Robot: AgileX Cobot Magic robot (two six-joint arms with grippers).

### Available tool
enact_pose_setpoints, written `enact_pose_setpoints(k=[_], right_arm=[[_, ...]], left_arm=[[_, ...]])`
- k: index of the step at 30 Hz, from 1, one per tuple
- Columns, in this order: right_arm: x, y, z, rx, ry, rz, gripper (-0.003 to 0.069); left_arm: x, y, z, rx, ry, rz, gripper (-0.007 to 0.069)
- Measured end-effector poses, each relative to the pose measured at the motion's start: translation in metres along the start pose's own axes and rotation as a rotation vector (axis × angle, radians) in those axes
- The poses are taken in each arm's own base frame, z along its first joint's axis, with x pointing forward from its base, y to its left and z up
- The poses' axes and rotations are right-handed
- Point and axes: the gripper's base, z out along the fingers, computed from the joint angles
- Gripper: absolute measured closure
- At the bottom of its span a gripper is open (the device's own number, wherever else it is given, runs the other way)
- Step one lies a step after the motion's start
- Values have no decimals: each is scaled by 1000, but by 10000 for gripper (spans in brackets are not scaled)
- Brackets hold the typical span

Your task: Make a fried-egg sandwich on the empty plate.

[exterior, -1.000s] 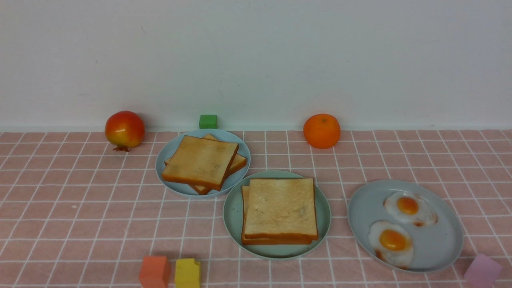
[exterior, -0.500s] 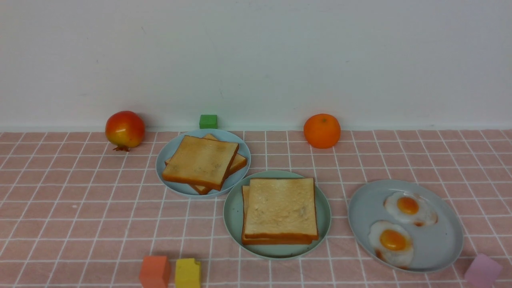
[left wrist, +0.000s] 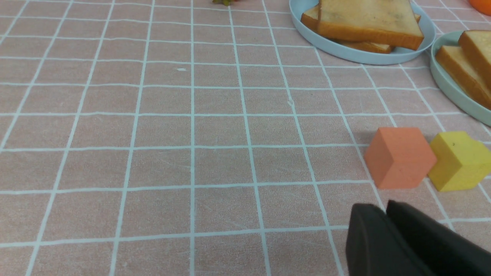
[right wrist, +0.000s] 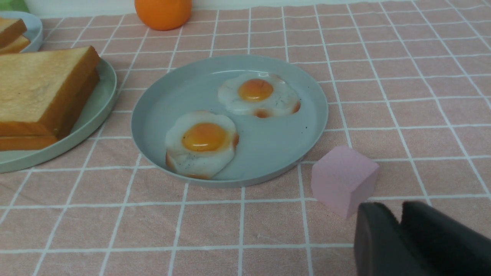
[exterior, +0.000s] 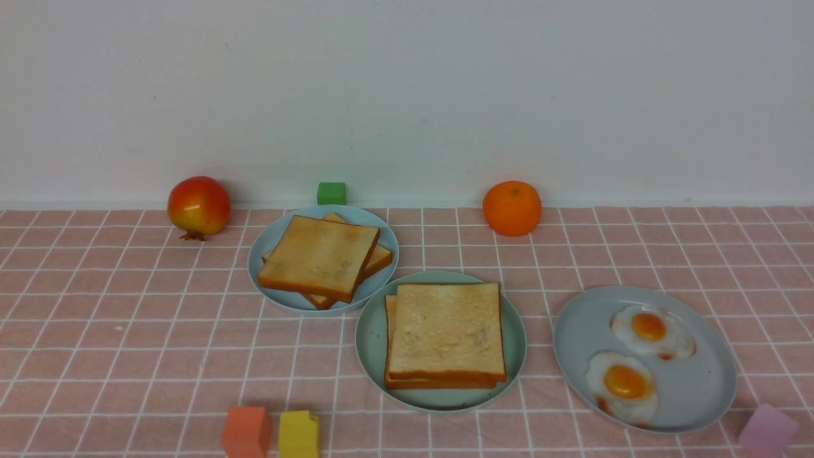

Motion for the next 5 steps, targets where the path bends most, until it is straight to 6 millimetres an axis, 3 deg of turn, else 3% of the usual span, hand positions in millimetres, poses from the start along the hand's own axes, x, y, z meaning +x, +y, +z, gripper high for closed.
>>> enact_pose_setpoints(k=[5], right_arm=[[0, 0, 0, 0, 0, 0, 527]], left_arm=[[0, 0, 0, 0, 0, 0, 530]])
